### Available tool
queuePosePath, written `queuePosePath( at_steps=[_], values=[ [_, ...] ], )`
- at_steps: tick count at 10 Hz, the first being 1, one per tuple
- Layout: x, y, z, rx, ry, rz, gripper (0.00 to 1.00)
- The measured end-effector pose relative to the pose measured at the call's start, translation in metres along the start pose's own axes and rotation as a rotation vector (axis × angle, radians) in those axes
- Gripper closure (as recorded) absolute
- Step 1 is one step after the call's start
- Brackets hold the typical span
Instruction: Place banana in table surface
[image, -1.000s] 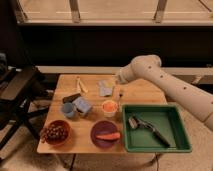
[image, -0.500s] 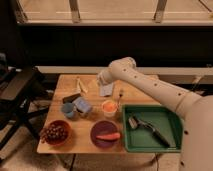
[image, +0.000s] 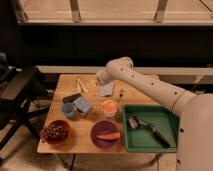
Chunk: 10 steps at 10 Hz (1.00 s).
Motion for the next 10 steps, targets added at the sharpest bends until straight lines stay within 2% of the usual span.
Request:
queuePosePath(
  at_steps=[1, 3, 5, 8, 10],
  values=[
    [0.0, -0.002, 0.002, 0.005, -0.013, 0.001, 0.35],
    [-0.018, -0.003, 0.02, 0.002, -0.057, -0.016, 0.35],
    [-0.044, -0.013, 0.048, 0.004, -0.094, -0.044, 0.35],
    [-0.064, -0.024, 0.078, 0.005, -0.117, -0.064, 0.35],
    [-0.069, -0.024, 0.09, -0.012, -0.116, -0.058, 0.35]
  ],
)
